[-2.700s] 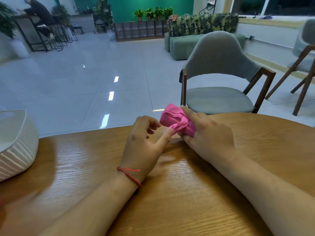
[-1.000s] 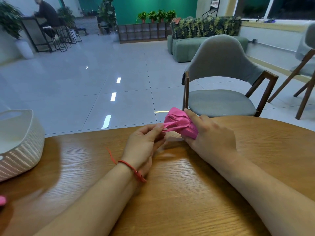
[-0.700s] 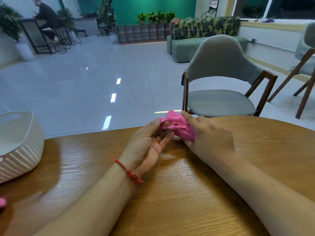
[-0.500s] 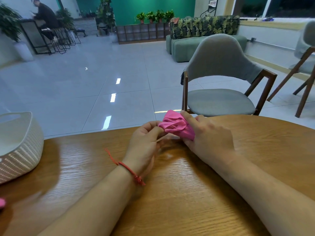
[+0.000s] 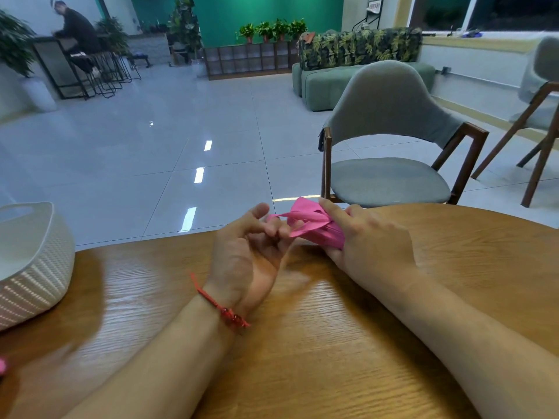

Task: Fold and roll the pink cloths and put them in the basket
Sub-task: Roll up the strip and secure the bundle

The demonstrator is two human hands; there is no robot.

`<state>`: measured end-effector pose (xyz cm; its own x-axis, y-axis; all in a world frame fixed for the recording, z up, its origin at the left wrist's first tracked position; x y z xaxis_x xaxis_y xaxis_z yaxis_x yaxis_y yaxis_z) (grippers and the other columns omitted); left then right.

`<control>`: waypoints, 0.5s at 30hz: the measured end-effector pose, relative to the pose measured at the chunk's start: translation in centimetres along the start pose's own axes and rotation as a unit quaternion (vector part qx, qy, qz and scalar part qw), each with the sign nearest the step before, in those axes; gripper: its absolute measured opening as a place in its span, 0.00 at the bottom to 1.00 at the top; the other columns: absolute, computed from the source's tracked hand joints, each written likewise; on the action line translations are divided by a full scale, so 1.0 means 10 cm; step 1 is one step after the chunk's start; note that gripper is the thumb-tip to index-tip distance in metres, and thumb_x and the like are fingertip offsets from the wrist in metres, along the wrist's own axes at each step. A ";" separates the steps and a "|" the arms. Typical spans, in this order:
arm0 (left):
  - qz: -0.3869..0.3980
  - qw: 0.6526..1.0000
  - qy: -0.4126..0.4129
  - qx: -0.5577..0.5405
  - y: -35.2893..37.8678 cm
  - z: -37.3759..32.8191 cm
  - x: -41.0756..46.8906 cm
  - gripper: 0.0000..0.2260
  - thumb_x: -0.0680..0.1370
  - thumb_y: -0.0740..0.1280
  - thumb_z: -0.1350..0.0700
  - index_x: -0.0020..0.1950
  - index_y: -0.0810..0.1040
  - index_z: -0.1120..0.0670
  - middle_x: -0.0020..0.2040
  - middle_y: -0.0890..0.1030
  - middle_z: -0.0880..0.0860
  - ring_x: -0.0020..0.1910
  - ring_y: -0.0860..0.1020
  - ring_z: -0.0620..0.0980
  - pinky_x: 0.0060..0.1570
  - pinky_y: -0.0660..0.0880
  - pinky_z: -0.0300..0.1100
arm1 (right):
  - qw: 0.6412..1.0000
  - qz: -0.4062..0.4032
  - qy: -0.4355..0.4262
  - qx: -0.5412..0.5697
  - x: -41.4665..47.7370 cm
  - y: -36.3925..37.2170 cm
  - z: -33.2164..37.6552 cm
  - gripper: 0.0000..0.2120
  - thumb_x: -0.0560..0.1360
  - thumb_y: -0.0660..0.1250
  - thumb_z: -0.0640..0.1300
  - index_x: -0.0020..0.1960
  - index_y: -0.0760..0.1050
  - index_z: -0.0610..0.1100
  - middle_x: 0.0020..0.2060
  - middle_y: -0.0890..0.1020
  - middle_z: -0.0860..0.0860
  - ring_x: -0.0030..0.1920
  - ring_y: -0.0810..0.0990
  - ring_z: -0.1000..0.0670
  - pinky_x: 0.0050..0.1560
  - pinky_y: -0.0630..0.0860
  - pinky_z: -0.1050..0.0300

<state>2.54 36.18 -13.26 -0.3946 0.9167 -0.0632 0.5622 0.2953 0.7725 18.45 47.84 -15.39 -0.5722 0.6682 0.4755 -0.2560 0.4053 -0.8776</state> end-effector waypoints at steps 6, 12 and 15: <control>-0.037 0.994 0.072 0.074 -0.19 -0.25 0.15 0.09 0.82 0.65 0.65 0.58 0.71 0.52 0.42 0.81 0.54 0.28 0.66 0.45 0.27 0.69 0.37 | 0.962 0.120 -0.049 0.241 0.00 -0.19 -0.13 0.38 0.73 0.70 0.74 0.79 0.63 0.69 0.51 0.83 0.64 0.48 0.81 0.58 0.47 0.81 0.53; -0.027 0.992 0.014 0.120 -0.21 -0.27 0.18 0.09 0.82 0.67 0.63 0.58 0.72 0.52 0.49 0.85 0.55 0.23 0.62 0.42 0.18 0.60 0.33 | 0.947 0.033 -0.167 0.273 -0.07 -0.36 0.06 0.33 0.75 0.71 0.71 0.77 0.72 0.62 0.54 0.84 0.64 0.48 0.81 0.59 0.44 0.80 0.54; -0.036 0.995 -0.043 0.082 -0.22 -0.19 0.14 0.11 0.76 0.69 0.61 0.58 0.75 0.54 0.39 0.78 0.53 0.22 0.64 0.41 0.17 0.62 0.31 | 0.928 -0.041 -0.145 0.340 -0.10 -0.41 0.08 0.34 0.74 0.75 0.69 0.75 0.74 0.57 0.54 0.85 0.62 0.46 0.83 0.59 0.42 0.81 0.56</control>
<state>-0.62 36.26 -13.86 -0.3790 0.9088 -0.1742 0.6484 0.3952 0.6507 19.45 45.01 -12.28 -0.6889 0.4164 0.5934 -0.6850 -0.1061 -0.7208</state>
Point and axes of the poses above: each hand's wrist, its own x-axis towards the middle knuckle, its own y-axis out of the palm, z = x × y, the point moved 3 cm from there along x, towards the middle knuckle
